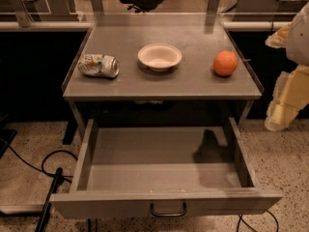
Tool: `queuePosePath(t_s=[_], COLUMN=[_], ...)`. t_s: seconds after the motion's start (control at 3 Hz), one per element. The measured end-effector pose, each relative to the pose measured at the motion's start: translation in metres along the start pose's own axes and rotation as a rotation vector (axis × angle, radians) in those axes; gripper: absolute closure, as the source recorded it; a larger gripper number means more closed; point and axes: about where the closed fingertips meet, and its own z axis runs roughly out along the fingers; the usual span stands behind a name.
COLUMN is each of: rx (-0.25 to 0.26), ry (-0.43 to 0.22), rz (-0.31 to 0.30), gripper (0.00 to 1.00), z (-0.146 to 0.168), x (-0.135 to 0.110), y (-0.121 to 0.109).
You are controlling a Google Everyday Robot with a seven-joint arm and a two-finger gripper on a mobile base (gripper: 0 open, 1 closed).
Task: Place orange into top drawer
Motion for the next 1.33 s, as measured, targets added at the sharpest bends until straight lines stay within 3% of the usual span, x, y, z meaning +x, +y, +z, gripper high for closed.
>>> queuePosePath(t_s=[0.67,1.33], rx=[0.031,0.111], ry=[0.008,0.075], rz=[0.006,0.038], gripper=[0.00,0.00], z=[0.002,0.031], x=[-0.001,0.009], y=[-0.010,-0.072])
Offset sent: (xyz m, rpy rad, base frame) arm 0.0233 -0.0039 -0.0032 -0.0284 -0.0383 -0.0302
